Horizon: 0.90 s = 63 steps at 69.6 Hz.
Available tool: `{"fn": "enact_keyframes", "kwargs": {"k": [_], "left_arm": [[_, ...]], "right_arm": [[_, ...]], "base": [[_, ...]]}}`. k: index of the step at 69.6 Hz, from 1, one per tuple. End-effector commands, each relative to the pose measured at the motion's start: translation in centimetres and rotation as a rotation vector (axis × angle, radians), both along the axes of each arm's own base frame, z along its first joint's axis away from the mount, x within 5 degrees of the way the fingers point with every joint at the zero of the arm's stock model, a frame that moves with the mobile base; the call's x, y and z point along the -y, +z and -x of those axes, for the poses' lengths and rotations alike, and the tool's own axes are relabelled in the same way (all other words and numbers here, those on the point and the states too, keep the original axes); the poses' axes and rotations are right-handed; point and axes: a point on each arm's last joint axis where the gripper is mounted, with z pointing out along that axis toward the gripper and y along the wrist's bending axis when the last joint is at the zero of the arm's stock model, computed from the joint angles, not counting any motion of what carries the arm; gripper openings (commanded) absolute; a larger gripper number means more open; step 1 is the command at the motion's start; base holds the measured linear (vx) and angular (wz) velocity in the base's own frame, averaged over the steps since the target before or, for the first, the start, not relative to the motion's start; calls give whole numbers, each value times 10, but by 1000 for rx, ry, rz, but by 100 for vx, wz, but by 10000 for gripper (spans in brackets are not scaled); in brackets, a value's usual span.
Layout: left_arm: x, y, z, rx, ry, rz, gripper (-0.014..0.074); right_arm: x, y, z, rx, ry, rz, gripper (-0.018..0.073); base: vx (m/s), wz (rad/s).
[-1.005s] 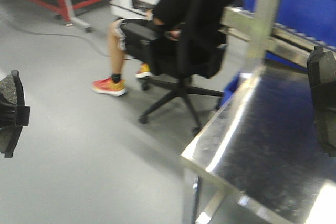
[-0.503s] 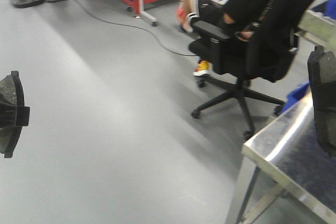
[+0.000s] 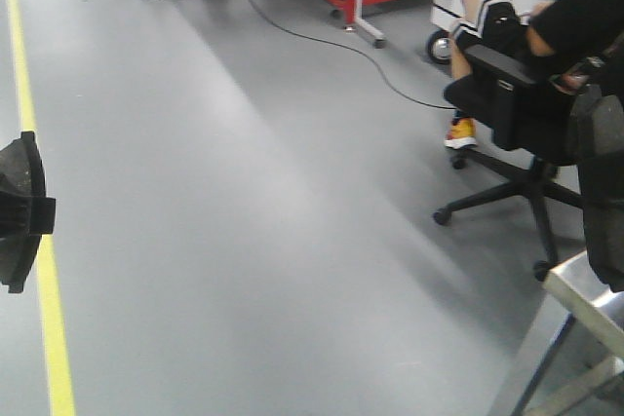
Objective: Move and align brake pads A on conveyor
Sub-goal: 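Drive along the yellow floor line toward the conveyor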
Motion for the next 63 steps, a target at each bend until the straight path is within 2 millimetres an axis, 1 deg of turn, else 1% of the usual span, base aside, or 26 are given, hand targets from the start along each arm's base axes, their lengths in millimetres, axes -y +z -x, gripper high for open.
{"fn": "enact_keyframes", "kwargs": {"k": [1, 23, 48, 63], "left_arm": [[0, 14, 0, 99, -8, 38, -6], [0, 14, 0, 99, -8, 38, -6], [0, 14, 0, 99, -8, 38, -6], [0, 14, 0, 96, -10, 44, -6]], "right_arm": [[2, 14, 2, 106, 1, -38, -3], [2, 14, 2, 106, 1, -38, -3], [2, 14, 2, 106, 1, -38, -3], [2, 14, 2, 106, 1, -38, -3]], "base": [[-10, 45], [-10, 49], [-5, 60], [2, 30]]}}
